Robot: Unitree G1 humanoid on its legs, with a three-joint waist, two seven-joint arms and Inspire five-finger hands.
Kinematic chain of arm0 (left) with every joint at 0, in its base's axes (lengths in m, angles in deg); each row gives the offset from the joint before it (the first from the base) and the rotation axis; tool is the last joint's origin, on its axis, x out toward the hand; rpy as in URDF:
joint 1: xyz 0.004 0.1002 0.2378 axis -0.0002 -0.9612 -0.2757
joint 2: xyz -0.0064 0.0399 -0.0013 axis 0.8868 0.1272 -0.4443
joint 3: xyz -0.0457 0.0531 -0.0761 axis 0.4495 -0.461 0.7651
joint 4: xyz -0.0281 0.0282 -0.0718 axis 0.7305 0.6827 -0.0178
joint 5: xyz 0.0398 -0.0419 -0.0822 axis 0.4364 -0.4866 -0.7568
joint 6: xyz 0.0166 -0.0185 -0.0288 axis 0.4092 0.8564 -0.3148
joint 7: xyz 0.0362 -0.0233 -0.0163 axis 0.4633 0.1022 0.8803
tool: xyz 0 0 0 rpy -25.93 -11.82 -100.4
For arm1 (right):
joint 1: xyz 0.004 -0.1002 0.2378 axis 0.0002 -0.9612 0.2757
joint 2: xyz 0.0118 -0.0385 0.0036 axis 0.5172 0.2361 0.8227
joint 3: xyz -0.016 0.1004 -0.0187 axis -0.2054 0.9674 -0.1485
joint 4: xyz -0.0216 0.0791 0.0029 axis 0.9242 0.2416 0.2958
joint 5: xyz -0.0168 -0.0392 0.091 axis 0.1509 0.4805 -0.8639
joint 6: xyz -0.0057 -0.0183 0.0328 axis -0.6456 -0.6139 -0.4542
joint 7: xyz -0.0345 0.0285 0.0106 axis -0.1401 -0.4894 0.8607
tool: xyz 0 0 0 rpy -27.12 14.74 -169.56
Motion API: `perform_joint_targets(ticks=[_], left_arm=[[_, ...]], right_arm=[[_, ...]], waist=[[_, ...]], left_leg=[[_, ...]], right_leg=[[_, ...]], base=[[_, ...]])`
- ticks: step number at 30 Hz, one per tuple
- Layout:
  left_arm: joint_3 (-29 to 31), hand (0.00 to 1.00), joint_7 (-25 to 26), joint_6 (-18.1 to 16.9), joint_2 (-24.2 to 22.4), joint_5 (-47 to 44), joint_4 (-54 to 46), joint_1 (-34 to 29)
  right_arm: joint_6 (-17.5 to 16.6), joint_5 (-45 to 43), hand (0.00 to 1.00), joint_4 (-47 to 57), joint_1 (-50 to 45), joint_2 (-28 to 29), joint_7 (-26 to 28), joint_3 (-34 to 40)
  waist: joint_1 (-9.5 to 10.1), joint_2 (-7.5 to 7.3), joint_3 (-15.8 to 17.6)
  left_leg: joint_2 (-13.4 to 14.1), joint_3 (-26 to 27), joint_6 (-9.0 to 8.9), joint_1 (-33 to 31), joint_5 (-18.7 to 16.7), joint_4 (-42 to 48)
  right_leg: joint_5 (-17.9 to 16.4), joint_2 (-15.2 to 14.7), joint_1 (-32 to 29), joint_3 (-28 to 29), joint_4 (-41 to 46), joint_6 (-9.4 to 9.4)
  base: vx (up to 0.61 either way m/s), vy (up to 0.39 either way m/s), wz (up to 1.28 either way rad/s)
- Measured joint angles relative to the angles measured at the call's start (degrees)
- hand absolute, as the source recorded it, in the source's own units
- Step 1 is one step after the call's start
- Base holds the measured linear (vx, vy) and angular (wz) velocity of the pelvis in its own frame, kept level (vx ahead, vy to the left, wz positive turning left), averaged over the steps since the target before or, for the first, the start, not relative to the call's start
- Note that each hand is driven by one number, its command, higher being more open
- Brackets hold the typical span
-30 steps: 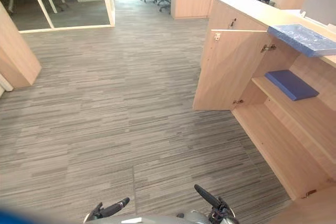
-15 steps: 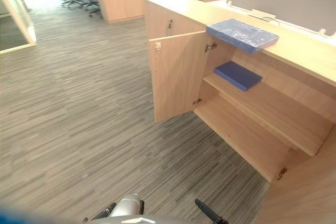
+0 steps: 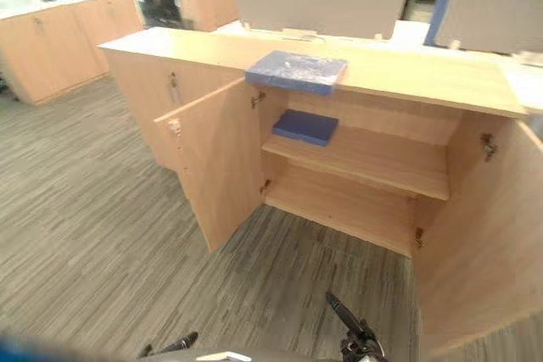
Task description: Walk over to the cabinet, pick up the folder, carry it to the office cabinet, place the folder inside the office cabinet, then close the office cabinet door
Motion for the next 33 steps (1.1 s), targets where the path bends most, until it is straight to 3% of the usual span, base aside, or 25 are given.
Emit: perform_joint_targets(ticks=[2,4,5,6,9,12,14,16,19,21,22,23,24,26,29,31,33], left_arm=[[0.01,1.00,0.01,0.05,0.09,-0.04,0.13,-0.06],[0.07,1.00,-0.01,-0.11,0.50,-0.02,0.03,-0.11],[0.04,1.00,0.10,-0.11,0.48,0.11,0.17,-0.07],[0.14,1.00,0.10,-0.38,-0.55,0.12,-0.10,-0.21],[1.08,1.00,0.03,-0.56,-1.19,0.09,-0.47,0.12],[5.18,1.00,0.16,-0.22,-2.40,-1.46,-1.80,-0.10],[7.11,1.00,0.23,-0.07,-3.42,-3.53,-2.81,-0.32],[7.04,1.00,0.25,-0.06,-3.23,-4.18,-3.51,-0.86],[6.93,1.00,0.25,-0.10,-3.12,-4.21,-5.10,-0.66],[6.61,1.00,0.67,-0.17,-2.91,-4.18,-5.14,-0.34],[5.76,1.00,1.19,-0.29,-3.22,-4.10,-5.18,-0.43],[4.80,1.00,1.28,-0.60,-3.18,-4.02,-4.81,-0.81],[4.39,1.00,1.35,-0.77,-1.48,-3.87,-5.10,-0.66],[4.19,1.00,1.54,-1.25,-0.86,-3.42,-5.06,-0.16],[3.30,1.00,1.69,-1.23,-1.91,-3.38,-4.68,-0.04],[3.26,1.00,1.79,-0.97,-2.96,-3.41,-4.64,-0.67],[3.09,1.00,1.47,-0.49,-3.35,-3.33,-4.58,-0.86]], right_arm=[[-0.04,0.11,1.00,-0.04,0.48,0.57,0.04,0.23],[-0.01,1.19,1.00,-0.05,0.31,0.72,-0.01,-0.55],[-0.01,2.28,1.00,-0.13,-0.65,0.24,0.02,-2.44],[0.52,2.67,1.00,-0.34,-1.19,-0.90,0.02,-4.39],[0.95,2.51,1.00,-1.05,-1.19,-1.50,0.03,-4.54],[1.85,2.11,1.00,-2.35,-1.84,-2.14,-0.52,-5.55],[1.83,2.03,1.00,-2.28,-3.39,-2.61,-0.80,-8.33],[2.43,2.07,1.00,-2.49,-4.15,-2.94,-1.46,-11.30],[2.80,2.29,1.00,-2.34,-2.95,-3.11,-2.01,-15.64],[2.91,2.27,1.00,-2.13,-1.23,-2.36,-2.63,-15.67],[2.77,2.27,1.00,-0.72,-0.97,-2.24,-2.72,-15.66],[2.63,2.26,1.00,0.05,-0.76,-2.10,-2.79,-15.50],[2.28,2.27,1.00,0.73,-0.18,0.76,-2.96,-15.55],[2.15,2.26,1.00,1.43,0.57,3.00,-2.78,-15.49],[2.23,2.31,1.00,1.67,2.43,4.05,-1.95,-15.36],[2.16,2.57,1.00,1.80,2.03,3.94,-1.78,-15.31],[2.32,3.61,1.00,2.39,0.50,3.72,-1.66,-15.31]], waist=[[-0.67,0.01,0.60],[-1.03,-1.00,0.84],[-1.51,-1.44,0.26],[-1.05,-0.73,-1.02],[-1.12,-0.36,-1.09],[-1.08,-0.32,-0.56],[-0.80,-0.37,-0.03],[-0.68,-0.65,0.05],[0.67,-2.07,0.67],[2.05,-2.89,1.70],[2.27,-1.84,1.57],[2.53,-0.58,1.28],[2.35,-3.41,0.66],[2.47,-4.34,0.05],[3.43,-2.68,0.16],[3.54,-1.22,-0.23],[3.63,-0.77,0.07]], left_leg=[[1.75,0.20,-1.50,1.99,-0.57,-1.15],[2.48,0.31,-3.26,4.00,-1.44,-1.54],[2.96,-0.98,-4.21,4.57,-2.00,-1.30],[4.73,-2.20,-5.35,4.64,-2.12,-2.03],[6.44,-5.63,-6.11,3.80,-1.69,-1.48],[9.13,-11.84,-4.49,-2.87,-0.55,16.74],[10.52,-15.60,-5.48,-9.34,6.19,33.53],[10.17,-15.41,-6.65,-13.41,4.55,42.81],[8.04,-14.02,-7.15,-18.92,-0.20,42.10],[5.96,-12.66,-6.65,-20.02,-1.86,32.51],[4.88,-12.80,-5.56,-19.79,2.38,19.43],[4.30,-13.54,-5.10,-19.33,5.88,14.96],[1.35,-12.75,-4.06,-18.33,5.91,12.92],[-0.58,-12.81,-3.64,-18.12,5.87,11.94],[-1.96,-11.67,-2.56,-14.87,5.77,9.73],[-2.73,-9.72,-1.87,-11.31,6.02,5.74],[-4.28,-6.65,-0.63,-6.60,6.88,0.88]], right_leg=[[0.02,2.35,-0.01,-2.44,-4.96,0.44],[1.31,3.40,-0.04,-2.87,-10.66,0.83],[3.73,3.94,0.41,-3.22,-10.14,0.11],[2.29,5.82,0.76,-4.50,-10.65,-0.84],[1.19,8.27,1.29,-6.35,-11.75,-2.19],[0.27,12.57,5.49,-6.30,-15.53,-3.79],[-0.06,15.50,10.34,-5.42,-19.04,-4.79],[-0.34,16.37,14.13,-3.76,-22.14,-5.26],[-0.14,15.62,17.75,-0.53,-25.16,-4.94],[-0.14,13.49,19.58,1.44,-25.54,-4.22],[-0.26,13.28,20.40,1.87,-25.37,-2.48],[-1.03,13.38,20.96,2.53,-25.28,-0.74],[-1.13,10.50,21.08,3.56,-25.59,-0.59],[-0.01,9.03,21.34,4.37,-26.17,-1.06],[3.18,6.98,22.16,6.54,-25.07,0.37],[4.02,5.15,19.76,8.98,-19.43,0.75],[4.65,2.80,11.93,13.10,-2.86,-0.44]], base=[[0.07,-0.128,-0.43],[0.11,-0.231,-0.01],[0.29,-0.381,0.33],[0.33,-0.387,0.35],[0.33,-0.304,0.17],[0.33,-0.256,-0.21],[0.27,-0.138,-0.35],[0.28,-0.030,-0.43],[0.33,0.095,-0.53],[0.35,0.232,-0.57],[0.32,0.266,-0.35],[0.39,0.263,0.01],[0.32,0.184,0.23],[0.27,0.133,0.34],[0.22,0.165,-0.04],[0.10,0.141,-0.55],[0.04,0.134,-0.70]])
